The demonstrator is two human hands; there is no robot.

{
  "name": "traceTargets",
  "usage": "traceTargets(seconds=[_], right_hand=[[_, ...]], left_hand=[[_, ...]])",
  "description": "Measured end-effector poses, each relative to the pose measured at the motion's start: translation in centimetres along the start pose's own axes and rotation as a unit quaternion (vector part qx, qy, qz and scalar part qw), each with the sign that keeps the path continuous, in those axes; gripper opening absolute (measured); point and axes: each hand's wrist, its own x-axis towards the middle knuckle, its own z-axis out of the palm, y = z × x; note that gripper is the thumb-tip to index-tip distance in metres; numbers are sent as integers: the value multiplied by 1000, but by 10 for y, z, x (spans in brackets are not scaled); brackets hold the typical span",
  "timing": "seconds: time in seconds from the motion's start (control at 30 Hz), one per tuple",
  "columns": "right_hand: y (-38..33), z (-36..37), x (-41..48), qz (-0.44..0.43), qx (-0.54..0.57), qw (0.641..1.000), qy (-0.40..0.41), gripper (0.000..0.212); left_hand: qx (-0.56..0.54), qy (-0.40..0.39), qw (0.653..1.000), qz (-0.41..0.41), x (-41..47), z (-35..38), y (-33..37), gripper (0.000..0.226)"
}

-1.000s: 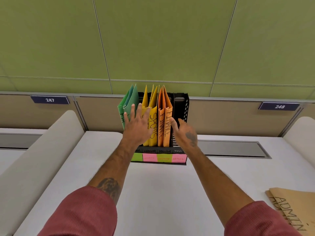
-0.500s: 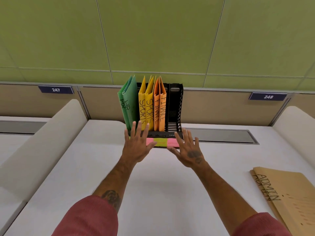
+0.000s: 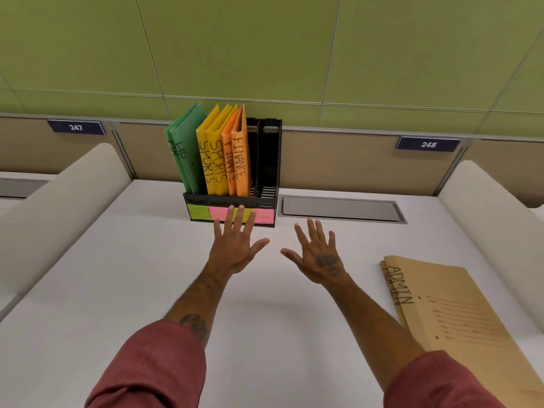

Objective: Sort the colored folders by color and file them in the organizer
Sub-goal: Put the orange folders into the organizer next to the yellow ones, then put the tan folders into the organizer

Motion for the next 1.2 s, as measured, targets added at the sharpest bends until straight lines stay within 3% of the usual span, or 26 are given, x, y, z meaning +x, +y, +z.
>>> traceTargets(seconds=[0.33, 0.9, 1.2], right_hand=[[87, 8, -64, 11, 16, 1000, 7, 117], [229, 34, -160, 205, 36, 978, -30, 96], [317, 35, -191, 217, 30, 974, -54, 89]], left_hand=[[-19, -16, 1000, 4, -33, 19, 108, 93], [-44, -86, 990, 105, -38, 82, 244, 85], [-54, -112, 987, 100, -33, 111, 332, 86]])
